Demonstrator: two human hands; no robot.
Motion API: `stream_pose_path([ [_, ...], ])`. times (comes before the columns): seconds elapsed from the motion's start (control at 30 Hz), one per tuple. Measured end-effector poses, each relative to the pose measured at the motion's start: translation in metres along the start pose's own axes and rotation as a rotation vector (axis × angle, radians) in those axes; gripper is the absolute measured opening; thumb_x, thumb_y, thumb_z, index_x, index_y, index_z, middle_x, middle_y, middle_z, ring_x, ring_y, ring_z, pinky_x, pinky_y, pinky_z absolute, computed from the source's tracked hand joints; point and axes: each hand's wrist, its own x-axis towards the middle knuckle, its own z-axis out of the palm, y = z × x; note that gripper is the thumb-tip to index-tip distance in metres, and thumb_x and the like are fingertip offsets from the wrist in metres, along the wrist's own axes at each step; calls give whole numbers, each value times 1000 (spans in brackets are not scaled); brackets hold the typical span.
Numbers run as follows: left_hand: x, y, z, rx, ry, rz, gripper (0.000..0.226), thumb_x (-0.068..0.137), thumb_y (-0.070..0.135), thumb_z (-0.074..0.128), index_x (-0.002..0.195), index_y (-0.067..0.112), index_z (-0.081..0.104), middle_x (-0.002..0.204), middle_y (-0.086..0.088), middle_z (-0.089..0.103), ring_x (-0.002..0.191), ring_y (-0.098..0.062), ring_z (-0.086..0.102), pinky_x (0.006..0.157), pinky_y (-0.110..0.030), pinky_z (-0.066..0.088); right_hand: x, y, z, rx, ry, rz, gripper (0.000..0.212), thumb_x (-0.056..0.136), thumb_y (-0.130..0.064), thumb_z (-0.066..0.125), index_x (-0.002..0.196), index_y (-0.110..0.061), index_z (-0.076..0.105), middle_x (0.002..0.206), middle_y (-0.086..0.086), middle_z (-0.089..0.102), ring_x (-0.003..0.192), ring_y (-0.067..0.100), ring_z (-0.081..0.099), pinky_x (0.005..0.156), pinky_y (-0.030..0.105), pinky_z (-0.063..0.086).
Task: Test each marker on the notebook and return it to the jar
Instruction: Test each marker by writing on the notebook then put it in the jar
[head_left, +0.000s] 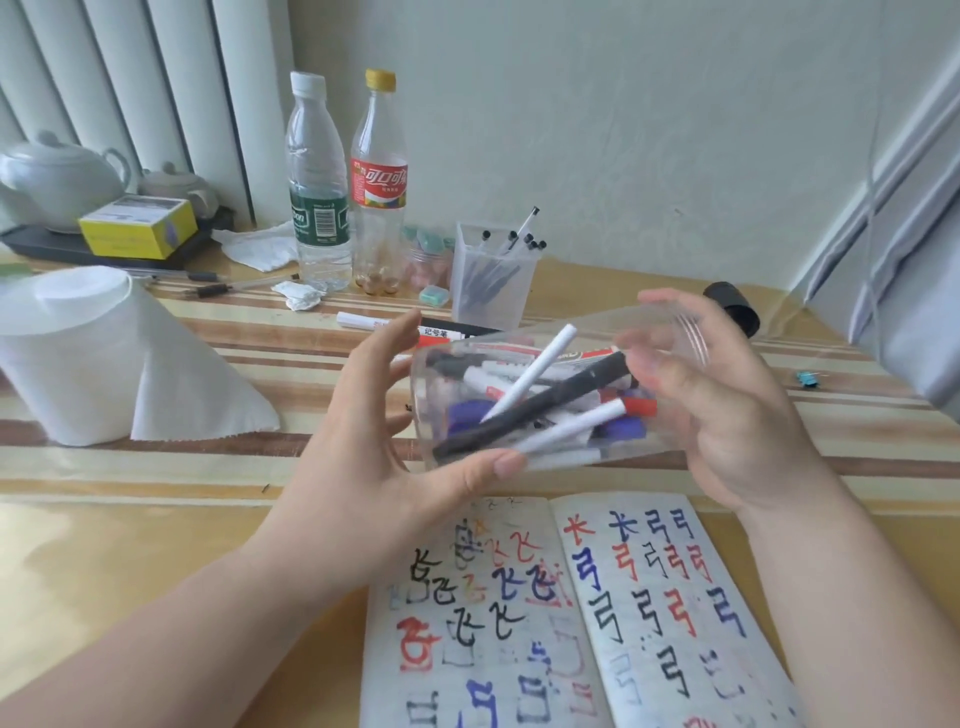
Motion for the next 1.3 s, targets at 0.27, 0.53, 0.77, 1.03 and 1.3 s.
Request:
stream_pose_path([
  [0.27,6,1,-1,-411,-61,-165,98,55,74,88,137,71,34,130,9,67,116,-14,68,80,-31,60,-3,13,4,131,-137,-75,56,73,-23,76,125,-26,55,125,17,57,119,47,58,95,65,49],
  [0.53,3,1,-5,-514,-68,-31,85,64,45,96,131,51,43,101,-12,74,93,-25,76,78,-28,59,-5,7,1,33,-229,-234,67,78,-18,72,138,-23,43,138,32,47,128,40,52,108,43,44],
  [0.77,11,-3,-16,-429,-183,16,97,65,37,96,138,35,33,134,-8,64,117,-31,68,90,-37,59,-8,5,7,18,-205,-96,69,73,-35,85,131,-22,49,134,24,55,122,29,59,94,38,51],
  [1.03,11,-4,-11,-270,-170,109,105,67,42,95,148,36,29,145,7,54,127,-31,63,95,-50,58,-11,-4,8,135,-172,168,82,59,-68,87,128,-33,61,117,14,68,83,32,70,52,42,56],
  [1.3,9,1,-12,-684,-202,-319,81,78,68,75,138,21,48,131,-15,68,113,-37,69,70,-41,62,-8,8,12,89,-253,-35,56,77,-21,69,128,-35,52,119,9,66,110,30,66,91,49,55],
])
